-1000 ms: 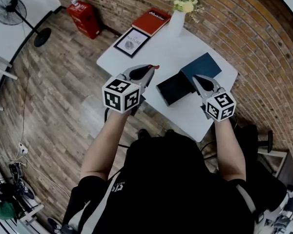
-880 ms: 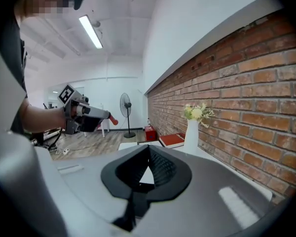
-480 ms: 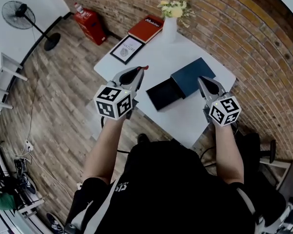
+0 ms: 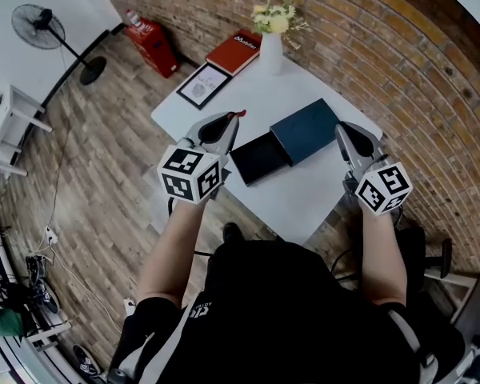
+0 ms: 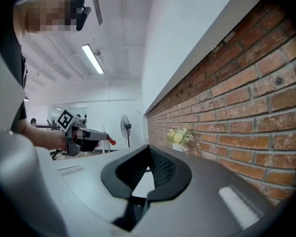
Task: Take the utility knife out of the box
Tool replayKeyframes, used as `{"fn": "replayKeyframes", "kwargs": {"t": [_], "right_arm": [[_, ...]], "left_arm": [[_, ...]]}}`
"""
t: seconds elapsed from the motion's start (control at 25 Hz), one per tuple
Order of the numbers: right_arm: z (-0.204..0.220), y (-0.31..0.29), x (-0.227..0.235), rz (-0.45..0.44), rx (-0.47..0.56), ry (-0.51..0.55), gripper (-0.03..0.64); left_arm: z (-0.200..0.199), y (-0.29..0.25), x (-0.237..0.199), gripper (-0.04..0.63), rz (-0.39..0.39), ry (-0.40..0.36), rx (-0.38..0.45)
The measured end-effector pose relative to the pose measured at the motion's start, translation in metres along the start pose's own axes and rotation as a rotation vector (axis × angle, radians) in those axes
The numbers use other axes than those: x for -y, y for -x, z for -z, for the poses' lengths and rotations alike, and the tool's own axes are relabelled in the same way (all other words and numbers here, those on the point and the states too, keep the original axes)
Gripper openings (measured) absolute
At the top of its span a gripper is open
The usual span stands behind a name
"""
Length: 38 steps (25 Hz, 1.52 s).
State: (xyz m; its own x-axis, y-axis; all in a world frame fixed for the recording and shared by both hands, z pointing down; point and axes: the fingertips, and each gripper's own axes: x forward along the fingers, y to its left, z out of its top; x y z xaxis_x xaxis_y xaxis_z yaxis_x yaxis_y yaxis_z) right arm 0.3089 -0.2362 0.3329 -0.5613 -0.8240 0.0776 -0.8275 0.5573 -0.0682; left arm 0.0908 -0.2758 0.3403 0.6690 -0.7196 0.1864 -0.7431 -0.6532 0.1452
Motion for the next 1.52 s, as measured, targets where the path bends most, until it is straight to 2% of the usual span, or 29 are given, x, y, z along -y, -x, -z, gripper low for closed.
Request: {"fn": "replayKeyframes", "kwargs": {"t": [0.16,0.32,0.56,0.8,0.92,1.52], "right_arm": [[-0.023,0.002,-0.001,0.025,0.055,0.016,0.0],[-0.043,0.004,-0.008,0.047,0.098,0.043,0.0],[-0.048,0.008,-0.017,0.078,0.142,0.067,0.0],[-0.025,0.009,-0.017,0.121,0.123,0.012,0.0],[-0.013,0.01,-0.017,0.146,0.095,0.019,0.0],[0.0,0.001,-0.033,0.121,0.012,0.075,-0.002]], "left_arm": [[-0.022,-0.002,-0.006,0.02,-0.007,-0.047,0.021],[-0.043,0.005,-0.011,0.02,-0.033,-0.074,0.075],[-0.042,0.025,-0.027,0.02,-0.084,-0.083,0.118],[-0.023,0.038,-0.049,0.02,-0.124,-0.055,0.11],[-0.015,0.039,-0.055,0.02,-0.136,-0.051,0.098],[-0.006,0.026,-0.042,0.02,-0.086,-0.051,0.059]]}}
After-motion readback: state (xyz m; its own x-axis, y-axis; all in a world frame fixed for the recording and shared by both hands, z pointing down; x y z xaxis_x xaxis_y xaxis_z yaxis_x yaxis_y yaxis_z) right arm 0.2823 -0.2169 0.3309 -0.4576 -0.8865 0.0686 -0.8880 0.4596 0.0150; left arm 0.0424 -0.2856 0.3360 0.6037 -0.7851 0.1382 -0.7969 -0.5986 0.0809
